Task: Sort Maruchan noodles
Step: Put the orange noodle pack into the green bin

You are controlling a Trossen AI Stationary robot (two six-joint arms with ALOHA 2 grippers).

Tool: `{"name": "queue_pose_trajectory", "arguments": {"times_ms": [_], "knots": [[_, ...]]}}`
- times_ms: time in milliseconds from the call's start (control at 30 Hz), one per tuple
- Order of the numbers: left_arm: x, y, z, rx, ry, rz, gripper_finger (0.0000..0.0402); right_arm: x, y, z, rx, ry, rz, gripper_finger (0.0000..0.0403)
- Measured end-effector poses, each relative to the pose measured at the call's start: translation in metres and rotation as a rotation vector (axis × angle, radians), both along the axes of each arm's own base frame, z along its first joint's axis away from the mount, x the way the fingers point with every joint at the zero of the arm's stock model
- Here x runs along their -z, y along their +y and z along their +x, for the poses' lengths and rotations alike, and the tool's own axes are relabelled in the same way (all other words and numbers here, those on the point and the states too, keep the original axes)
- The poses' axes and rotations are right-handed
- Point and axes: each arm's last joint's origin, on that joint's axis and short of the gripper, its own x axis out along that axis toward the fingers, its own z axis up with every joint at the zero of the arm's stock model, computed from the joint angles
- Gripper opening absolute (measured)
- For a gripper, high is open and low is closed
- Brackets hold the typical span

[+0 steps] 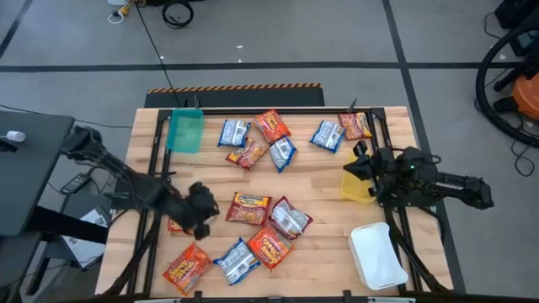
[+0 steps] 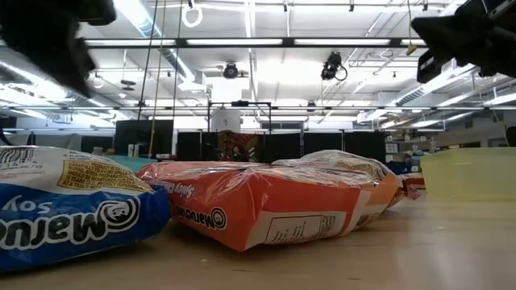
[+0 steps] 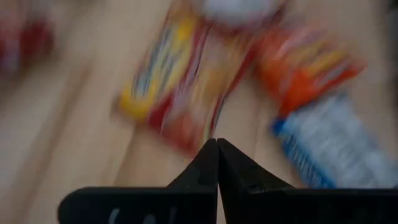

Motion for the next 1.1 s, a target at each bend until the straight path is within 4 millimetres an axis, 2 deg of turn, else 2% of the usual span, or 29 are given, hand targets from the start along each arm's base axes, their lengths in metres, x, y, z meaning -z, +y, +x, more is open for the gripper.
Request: {"name": "queue_pose_trajectory", "arguments": {"times_ms": [133, 267, 467, 567, 700, 800, 933, 1100], "knots": [[-0.011, -0.032, 0.009, -0.120, 0.329, 0.012, 0.0002, -0.005, -0.002, -0.001, 0.077, -0.055, 0.003, 0.0017], [-0.010, -0.059, 0.016, -0.119, 0.568, 0.033, 0.0016, -0.003, 0.002, 0.000, 0.004, -0.037, -0.099, 0.0017], [0.009, -0.073, 0.009, -0.097, 0.839, 0.039, 0.0081, 0.001, 0.004, 0.005, -0.013, 0.003, -0.138, 0.0024], [0.016, -0.082, 0.003, -0.045, 0.850, 0.073, 0.0131, 0.003, 0.006, 0.007, -0.023, 0.019, -0.181, 0.0046], [0.025, -0.090, -0.008, 0.087, 0.813, 0.207, 0.0200, 0.006, 0.009, 0.010, -0.033, 0.039, -0.228, 0.0092], [0.034, -0.091, -0.019, 0.162, 0.810, 0.290, 0.0235, 0.006, 0.009, 0.012, 0.002, 0.045, -0.223, 0.0122], [0.047, -0.087, -0.030, 0.142, 0.787, 0.379, 0.0245, 0.007, 0.009, 0.013, 0.030, 0.048, -0.260, 0.0140], [0.065, -0.077, -0.034, 0.122, 0.763, 0.414, 0.0233, 0.007, 0.009, 0.013, 0.048, 0.051, -0.273, 0.0140]]}}
